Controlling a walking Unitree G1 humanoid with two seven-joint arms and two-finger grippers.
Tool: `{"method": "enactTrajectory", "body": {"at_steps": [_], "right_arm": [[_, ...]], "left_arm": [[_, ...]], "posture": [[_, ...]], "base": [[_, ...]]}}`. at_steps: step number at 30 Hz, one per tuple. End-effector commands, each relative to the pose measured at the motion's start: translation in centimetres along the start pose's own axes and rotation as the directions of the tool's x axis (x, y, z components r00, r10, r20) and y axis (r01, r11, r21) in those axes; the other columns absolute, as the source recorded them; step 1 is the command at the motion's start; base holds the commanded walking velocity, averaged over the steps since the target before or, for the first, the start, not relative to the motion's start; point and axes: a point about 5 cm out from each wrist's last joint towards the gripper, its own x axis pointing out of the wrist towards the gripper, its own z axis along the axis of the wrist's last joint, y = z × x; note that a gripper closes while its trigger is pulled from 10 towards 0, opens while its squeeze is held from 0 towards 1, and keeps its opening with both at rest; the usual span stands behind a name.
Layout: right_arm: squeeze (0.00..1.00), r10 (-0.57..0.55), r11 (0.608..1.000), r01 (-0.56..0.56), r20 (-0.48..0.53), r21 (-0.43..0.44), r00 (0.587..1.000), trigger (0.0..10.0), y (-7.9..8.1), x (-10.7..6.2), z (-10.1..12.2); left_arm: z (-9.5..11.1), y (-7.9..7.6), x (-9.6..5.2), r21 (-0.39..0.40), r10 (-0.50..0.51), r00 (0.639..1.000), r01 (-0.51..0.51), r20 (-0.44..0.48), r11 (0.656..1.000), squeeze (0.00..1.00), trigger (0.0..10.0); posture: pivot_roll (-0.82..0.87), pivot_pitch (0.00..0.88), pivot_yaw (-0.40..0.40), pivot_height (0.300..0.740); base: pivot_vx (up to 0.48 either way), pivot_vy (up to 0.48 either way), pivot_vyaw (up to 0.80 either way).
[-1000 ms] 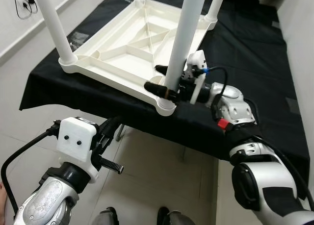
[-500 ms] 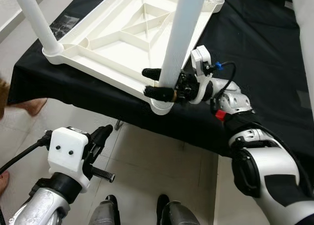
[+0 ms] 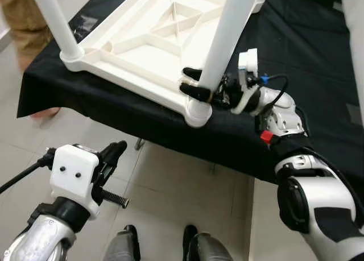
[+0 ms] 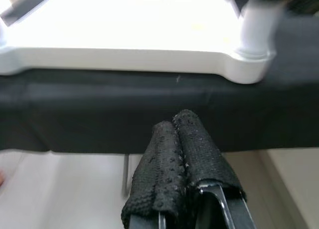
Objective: Building children table
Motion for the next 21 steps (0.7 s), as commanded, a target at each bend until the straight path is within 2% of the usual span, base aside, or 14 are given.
{"method": "enactTrajectory", "body": {"at_steps": [1,2,3,4,8,10,11,12,13,16,17,18,20,21], "right_arm": [[0.0,-0.437,0.887,0.36,-0.276,-0.288,0.856,0.0,0.1,-5.0,-5.3],[0.0,-0.437,0.887,0.36,-0.276,-0.288,0.856,0.0,0.1,-5.0,-5.3],[0.0,-0.565,0.818,0.467,-0.31,-0.337,0.765,0.0,1.9,-7.0,-6.7],[0.0,-0.595,0.8,0.503,-0.319,-0.328,0.738,0.0,3.0,-7.7,-7.3],[0.0,-0.557,0.829,0.492,-0.305,-0.268,0.773,0.0,3.8,-6.6,-7.2],[0.0,-0.547,0.835,0.493,-0.276,-0.244,0.79,0.0,3.9,-4.9,-6.8],[0.0,-0.533,0.845,0.497,-0.226,-0.197,0.815,0.0,4.1,-2.2,-5.8],[0.0,-0.533,0.845,0.497,-0.226,-0.197,0.815,0.0,4.1,-2.2,-5.8],[0.0,-0.501,0.865,0.481,-0.191,-0.143,0.844,0.0,4.6,0.4,-4.9],[0.0,-0.484,0.875,0.472,-0.166,-0.106,0.859,0.0,4.9,2.1,-4.2],[0.0,-0.48,0.877,0.477,-0.155,-0.056,0.864,9.1,4.9,3.5,-3.8],[0.0,-0.491,0.871,0.488,-0.162,-0.056,0.856,10.0,4.9,4.0,-3.5],[0.0,-0.502,0.863,0.505,-0.163,-0.024,0.85,10.0,4.7,4.1,-3.2],[1.0,-0.476,0.873,0.487,-0.152,0.037,0.866,10.0,4.4,4.1,-2.9]], "left_arm": [[0.1,0.0,-0.2,0.007,-0.005,1.0,0.005,-0.01,1.0,0.0,10.0],[0.1,0.0,-0.2,0.007,-0.005,1.0,0.005,-0.01,1.0,0.0,10.0],[0.2,0.1,0.1,0.013,-0.004,1.0,0.004,-0.002,1.0,0.0,10.0],[0.3,0.3,0.5,0.011,-0.002,1.0,0.002,0.008,1.0,0.0,10.0],[0.3,0.5,1.0,0.013,-0.005,1.0,0.005,0.019,1.0,0.0,10.0],[0.3,0.6,1.4,0.01,-0.007,1.0,0.006,0.03,1.0,0.0,10.0],[0.4,0.6,1.8,0.006,-0.01,0.999,0.01,0.044,1.0,0.0,10.0],[0.4,0.6,1.8,0.006,-0.01,0.999,0.01,0.044,1.0,0.0,10.0],[0.5,0.6,2.1,0.002,-0.013,0.998,0.012,0.056,1.0,0.0,10.0],[0.6,0.6,2.3,-0.001,-0.012,0.998,0.012,0.064,1.0,0.0,10.0],[0.7,0.7,2.3,0.001,-0.011,0.998,0.011,0.069,1.0,0.0,10.0],[0.8,0.7,2.3,0.002,-0.009,0.997,0.009,0.072,1.0,0.0,10.0],[0.8,0.8,2.3,0.0,-0.008,0.997,0.008,0.074,1.0,0.0,10.0],[0.8,0.7,2.2,-0.001,-0.009,0.997,0.009,0.072,1.0,0.0,10.0]], "posture": [[0.21,0.28,-0.134,0.74],[0.21,0.28,-0.134,0.74],[0.19,0.273,-0.11,0.74],[0.17,0.25,-0.103,0.74],[0.16,0.245,-0.104,0.74],[0.15,0.227,-0.103,0.74],[0.15,0.209,-0.11,0.74],[0.15,0.209,-0.11,0.74],[0.16,0.198,-0.109,0.74],[0.16,0.196,-0.108,0.74],[0.16,0.195,-0.107,0.74],[0.16,0.193,-0.107,0.74],[0.16,0.2,-0.108,0.74],[0.16,0.205,-0.107,0.74]], "base": [[0.0,0.0,0.0],[0.0,0.0,0.0],[0.0,0.0,0.0],[0.0,0.0,0.0],[0.0,0.0,0.0],[0.0,0.0,0.0],[0.0,0.0,0.0],[0.0,0.0,0.0],[0.0,0.0,0.0],[0.0,0.0,0.0],[0.0,0.0,0.0],[0.0,0.0,0.0],[0.0,0.0,0.0],[0.0,0.0,0.0]]}}
